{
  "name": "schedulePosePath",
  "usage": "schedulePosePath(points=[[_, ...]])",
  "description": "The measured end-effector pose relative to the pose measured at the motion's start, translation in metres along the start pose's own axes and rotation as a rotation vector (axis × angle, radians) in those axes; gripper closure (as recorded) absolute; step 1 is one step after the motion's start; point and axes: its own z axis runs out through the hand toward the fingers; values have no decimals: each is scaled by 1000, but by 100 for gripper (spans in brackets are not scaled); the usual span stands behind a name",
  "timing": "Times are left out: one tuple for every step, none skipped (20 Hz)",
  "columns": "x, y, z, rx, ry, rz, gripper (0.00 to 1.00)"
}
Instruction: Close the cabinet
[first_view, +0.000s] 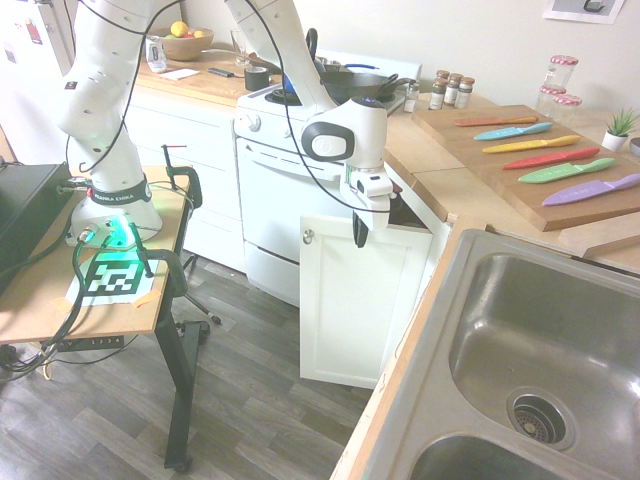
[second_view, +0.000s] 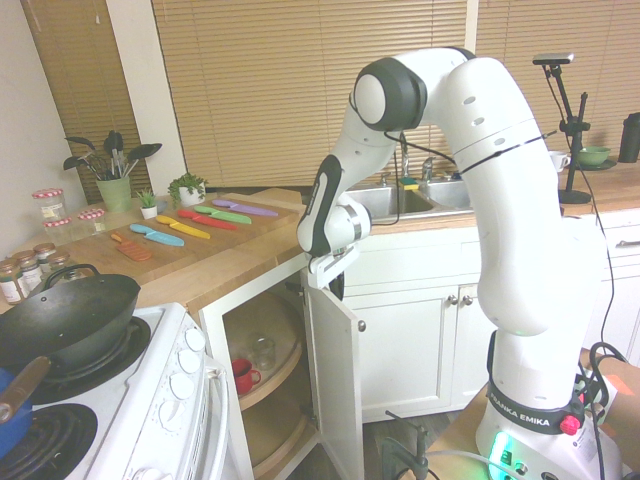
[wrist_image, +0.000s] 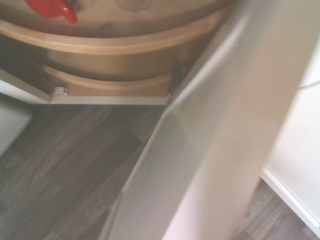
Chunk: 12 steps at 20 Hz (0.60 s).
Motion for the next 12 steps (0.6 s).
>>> schedulePosePath(points=[[-3,-5,0,0,-1,-2,100],[-5,-9,0,-1,0,-3,100],[-6,-13,-1,-3,1,-5,100],[-8,-17,-1,-4,2,-6,100],[-10,-21,-2,-5,4,-6,100],[-11,-25,-3,-4,6,-3,100],[-14,-31,-4,-3,9,-2,100],[-17,-38,-6,-4,12,-5,100],[-21,-46,-8,-7,13,-8,100],[-25,-55,-11,-11,16,-14,100],[-30,-65,-14,-15,19,-19,100],[-34,-75,-17,-19,19,-23,100]])
